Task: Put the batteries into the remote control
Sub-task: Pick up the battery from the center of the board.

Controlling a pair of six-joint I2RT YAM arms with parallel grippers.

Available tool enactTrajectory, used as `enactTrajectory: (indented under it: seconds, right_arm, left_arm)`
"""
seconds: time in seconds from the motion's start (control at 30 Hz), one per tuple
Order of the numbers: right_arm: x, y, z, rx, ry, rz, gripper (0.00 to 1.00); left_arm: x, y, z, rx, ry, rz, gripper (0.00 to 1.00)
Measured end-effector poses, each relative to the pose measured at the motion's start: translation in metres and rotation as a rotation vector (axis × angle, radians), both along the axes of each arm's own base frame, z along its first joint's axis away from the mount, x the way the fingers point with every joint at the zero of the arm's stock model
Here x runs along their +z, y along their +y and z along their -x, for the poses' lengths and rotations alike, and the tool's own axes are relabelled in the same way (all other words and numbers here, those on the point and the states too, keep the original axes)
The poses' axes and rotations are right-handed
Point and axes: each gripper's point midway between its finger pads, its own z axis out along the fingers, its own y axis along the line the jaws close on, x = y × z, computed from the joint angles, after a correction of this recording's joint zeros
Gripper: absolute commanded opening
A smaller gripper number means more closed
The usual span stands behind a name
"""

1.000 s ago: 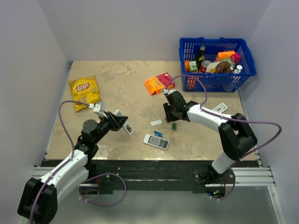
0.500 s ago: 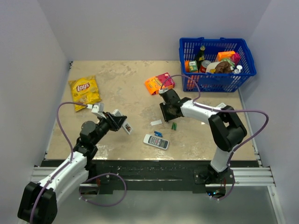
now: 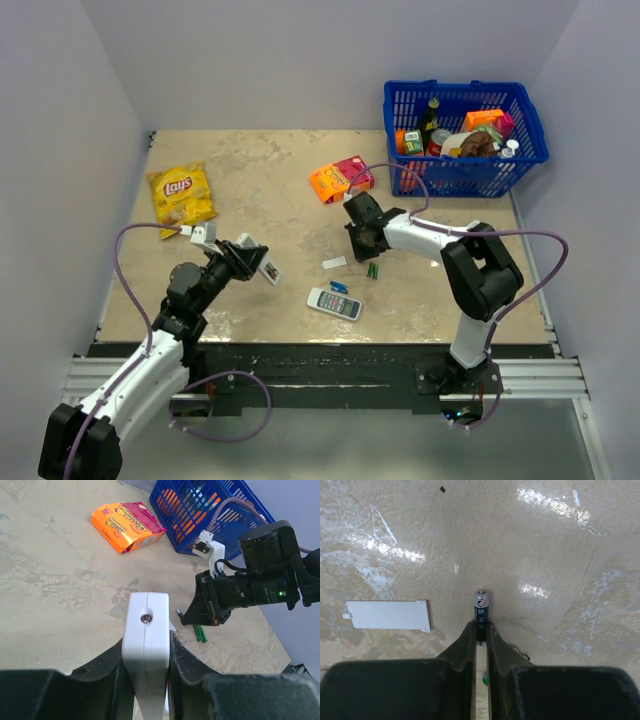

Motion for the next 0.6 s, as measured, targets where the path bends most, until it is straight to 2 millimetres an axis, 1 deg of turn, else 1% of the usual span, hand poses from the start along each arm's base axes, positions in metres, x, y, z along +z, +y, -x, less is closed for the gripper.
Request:
enactTrajectory:
  seconds: [0.03, 0.1, 0.13, 0.23, 0.4, 0.6]
  right_arm:
    - [0.000, 0.000, 0.000, -0.014, -0.001, -0.002, 0.06]
    - [0.000, -0.001, 0.000, -0.044, 0.000, -0.007, 0.13]
    - [0.000, -0.001, 0.001, -0.053, 0.002, -0.010, 0.23]
    - [0.000, 0.000, 0.003, -0.079, 0.004, -0.025, 0.33]
    - [0.000, 0.004, 0.012, -0.082, 0.012, -0.036, 0.36]
    - [0.000, 0.018, 0.024, -0.044, 0.028, -0.059, 0.36]
  left_arm:
    - [0.001, 0.000, 0.000, 0.002, -0.004, 0.001, 0.00]
    - [0.003, 0.001, 0.000, 0.006, -0.009, 0.003, 0.00]
    - [0.003, 0.002, 0.000, 0.008, -0.010, 0.004, 0.00]
    - [0.003, 0.002, 0.000, 0.011, -0.009, 0.003, 0.00]
    - [0.004, 0.002, 0.001, 0.011, -0.011, 0.003, 0.00]
    - [0.005, 0.002, 0.001, 0.011, -0.013, 0.004, 0.00]
